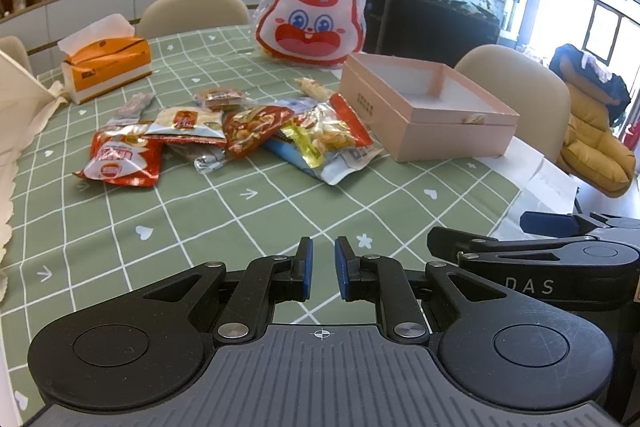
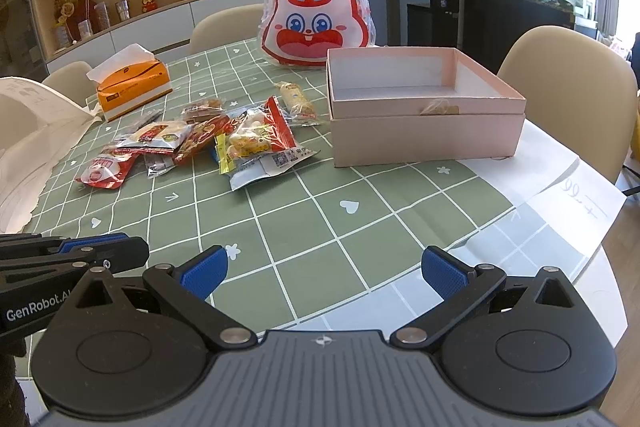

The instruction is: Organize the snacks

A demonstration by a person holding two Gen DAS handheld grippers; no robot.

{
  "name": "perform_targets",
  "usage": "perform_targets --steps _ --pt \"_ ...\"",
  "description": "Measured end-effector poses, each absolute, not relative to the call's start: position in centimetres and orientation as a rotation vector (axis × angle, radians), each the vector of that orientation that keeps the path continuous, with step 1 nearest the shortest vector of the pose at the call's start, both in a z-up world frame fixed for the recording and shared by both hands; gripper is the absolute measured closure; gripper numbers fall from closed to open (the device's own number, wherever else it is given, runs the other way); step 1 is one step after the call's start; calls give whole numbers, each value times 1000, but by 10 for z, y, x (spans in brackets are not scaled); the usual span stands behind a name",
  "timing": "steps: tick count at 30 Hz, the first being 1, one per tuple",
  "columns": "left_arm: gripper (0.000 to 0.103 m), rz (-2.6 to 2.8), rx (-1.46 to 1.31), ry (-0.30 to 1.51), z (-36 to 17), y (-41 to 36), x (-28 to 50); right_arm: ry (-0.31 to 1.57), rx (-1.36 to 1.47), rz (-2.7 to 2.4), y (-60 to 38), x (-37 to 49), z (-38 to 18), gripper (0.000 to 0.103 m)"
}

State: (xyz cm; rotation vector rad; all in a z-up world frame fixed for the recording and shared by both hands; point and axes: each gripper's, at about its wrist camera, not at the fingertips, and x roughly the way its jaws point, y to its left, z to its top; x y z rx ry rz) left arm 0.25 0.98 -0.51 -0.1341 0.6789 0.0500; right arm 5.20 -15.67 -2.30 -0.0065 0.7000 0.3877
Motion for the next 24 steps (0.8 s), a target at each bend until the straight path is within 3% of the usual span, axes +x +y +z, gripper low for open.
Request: perform_targets --steps 19,24 --pt "86 131 -145 700 -15 33 27 692 -51 591 -137 91 -26 0" --pt "85 156 -233 548 1 85 45 641 -78 612 -115 126 -10 0"
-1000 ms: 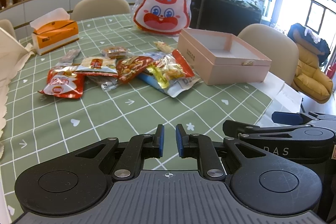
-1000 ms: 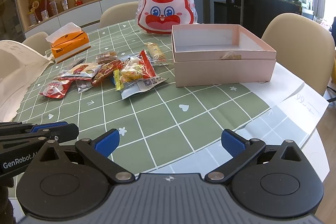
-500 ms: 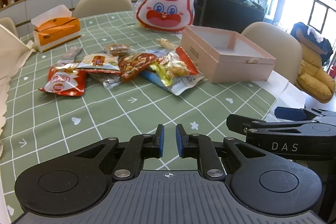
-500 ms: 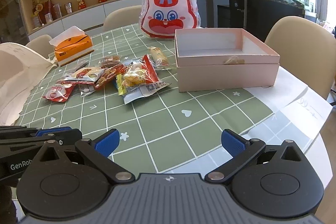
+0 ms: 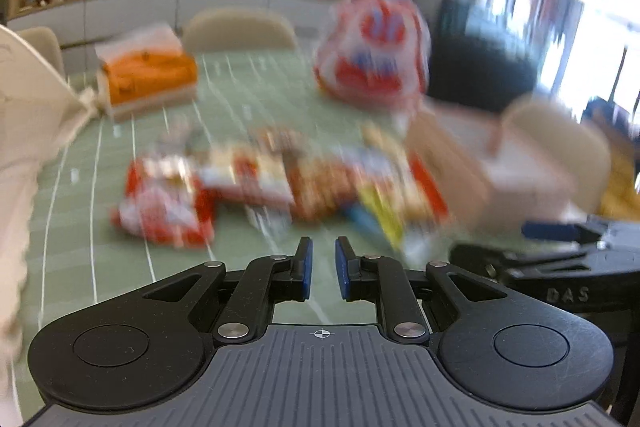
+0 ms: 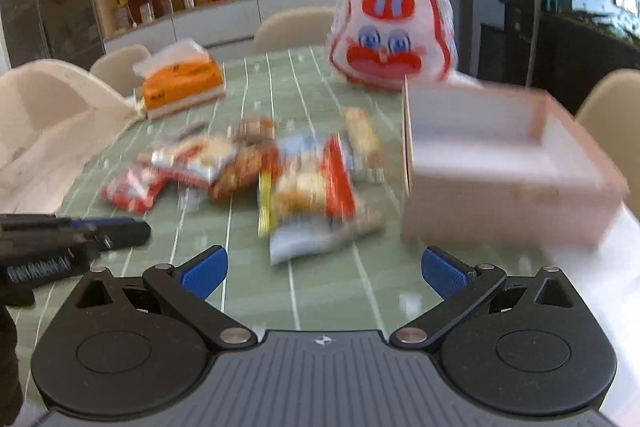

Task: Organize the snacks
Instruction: 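Move the right tool toward the clear-wrapped biscuit packet by the tissue box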

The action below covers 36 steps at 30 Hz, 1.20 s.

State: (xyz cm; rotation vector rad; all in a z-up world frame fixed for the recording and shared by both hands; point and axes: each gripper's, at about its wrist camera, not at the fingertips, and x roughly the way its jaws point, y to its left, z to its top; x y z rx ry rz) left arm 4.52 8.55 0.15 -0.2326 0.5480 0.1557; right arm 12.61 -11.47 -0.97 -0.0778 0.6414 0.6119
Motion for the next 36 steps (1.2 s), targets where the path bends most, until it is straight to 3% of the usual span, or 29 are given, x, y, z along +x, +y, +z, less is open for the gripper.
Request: perform_targets --steps 9,18,26,27,31,36 --pt "85 400 -259 538 9 202 135 571 -79 681 -51 195 4 0" --pt "84 353 -293 742 -18 248 222 602 -120 741 -51 196 -23 0" --pt "78 439 121 784 -41 211 232 620 -114 783 -52 193 -25 0" --pt "73 428 135 785 -43 208 230 619 -129 779 -50 192 -26 0" --pt "71 412 118 791 -41 212 217 624 -185 761 -44 190 -29 0" --pt "71 413 -112 762 -35 236 181 652 -232 732 -39 190 -31 0"
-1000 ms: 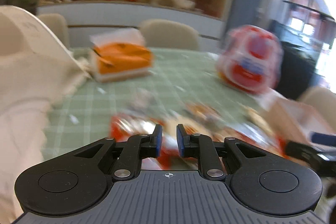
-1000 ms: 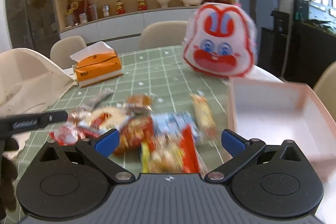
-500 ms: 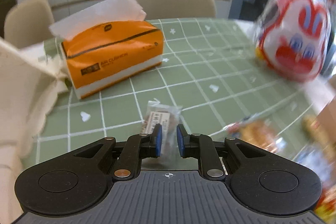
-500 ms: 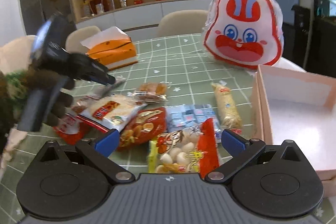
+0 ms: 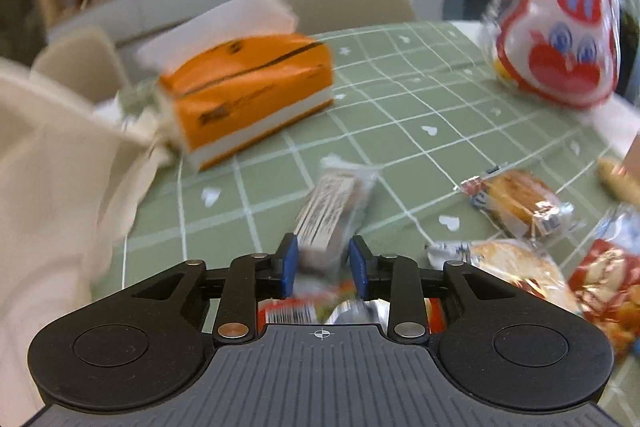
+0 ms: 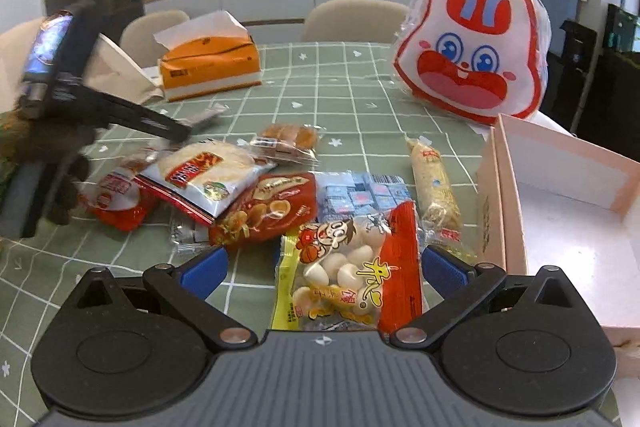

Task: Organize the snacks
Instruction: 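Move the right tool toward the clear-wrapped biscuit packet by the tissue box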

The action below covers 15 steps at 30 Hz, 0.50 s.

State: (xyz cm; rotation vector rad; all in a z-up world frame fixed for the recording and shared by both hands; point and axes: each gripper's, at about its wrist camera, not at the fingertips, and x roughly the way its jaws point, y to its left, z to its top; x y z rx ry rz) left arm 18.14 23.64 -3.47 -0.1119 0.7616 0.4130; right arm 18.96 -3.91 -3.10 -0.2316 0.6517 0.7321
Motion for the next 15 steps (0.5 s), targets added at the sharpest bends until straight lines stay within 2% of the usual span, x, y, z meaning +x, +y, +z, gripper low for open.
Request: perform_targets --steps 10,12,13,15 --pt "73 264 -317 721 -30 236 118 692 -453 623 -15 186 -47 0" --pt "73 246 -348 702 -27 236 105 762 -442 610 -14 190 -40 3" --pt "73 241 -363 697 -25 237 99 789 -420 596 -13 193 -34 8" --pt "73 246 -404 699 -24 240 90 784 -372 618 -5 191 -14 8"
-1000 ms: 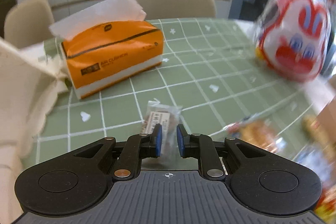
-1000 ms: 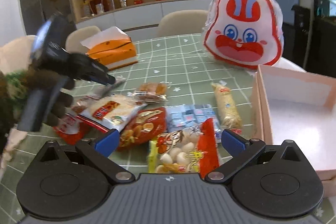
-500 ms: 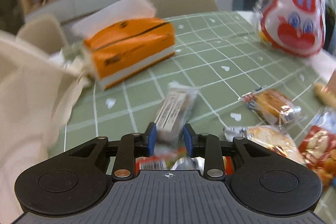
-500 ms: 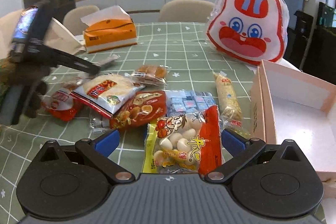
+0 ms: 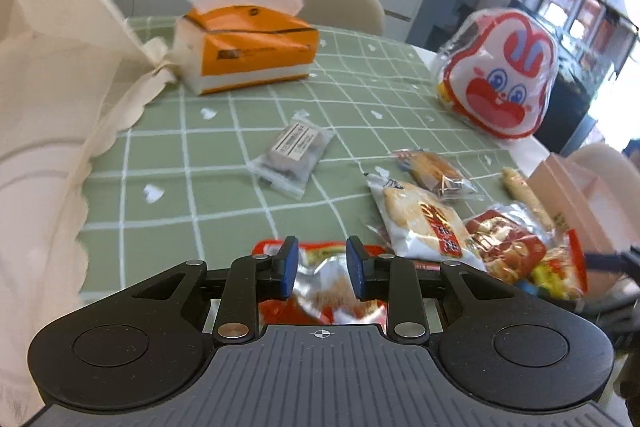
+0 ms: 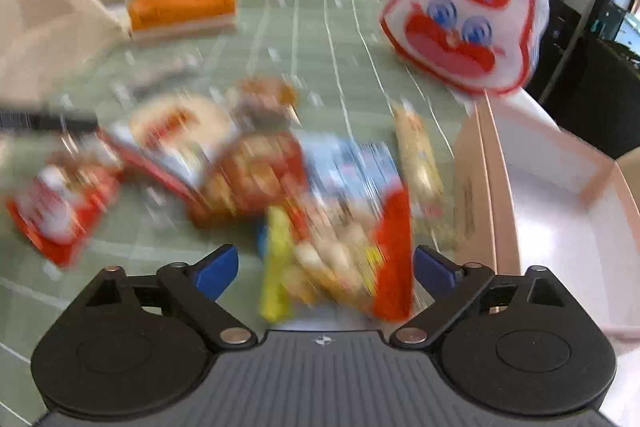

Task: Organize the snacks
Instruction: 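Move the right tool toward the clear-wrapped biscuit packet by the tissue box, then close the right tool on the clear-wrapped biscuit packet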

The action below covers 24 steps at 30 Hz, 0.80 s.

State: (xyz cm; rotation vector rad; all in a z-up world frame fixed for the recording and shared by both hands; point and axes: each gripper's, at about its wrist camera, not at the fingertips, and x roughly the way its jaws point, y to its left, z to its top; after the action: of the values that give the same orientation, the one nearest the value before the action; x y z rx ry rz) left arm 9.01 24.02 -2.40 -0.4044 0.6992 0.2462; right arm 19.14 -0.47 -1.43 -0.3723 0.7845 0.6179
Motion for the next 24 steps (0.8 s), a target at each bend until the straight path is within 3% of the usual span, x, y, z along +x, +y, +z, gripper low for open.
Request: perform_targets --steps 4,9,18,21,23,24 --pt "73 287 -444 722 -21 247 79 844 -168 721 40 202 25 8" --pt "73 343 -493 697 -14 268 65 978 26 728 130 233 17 8" --pt "73 403 -499 754 -31 289 71 1018 -47 617 231 271 -29 28" --pt "73 391 -499 751 -31 289 71 982 -148 596 236 263 -28 54" --pt "73 387 -505 751 -31 288 70 991 -167 632 229 257 -22 82" --pt "73 386 -504 749 -30 288 69 991 -177 645 222 253 -16 89"
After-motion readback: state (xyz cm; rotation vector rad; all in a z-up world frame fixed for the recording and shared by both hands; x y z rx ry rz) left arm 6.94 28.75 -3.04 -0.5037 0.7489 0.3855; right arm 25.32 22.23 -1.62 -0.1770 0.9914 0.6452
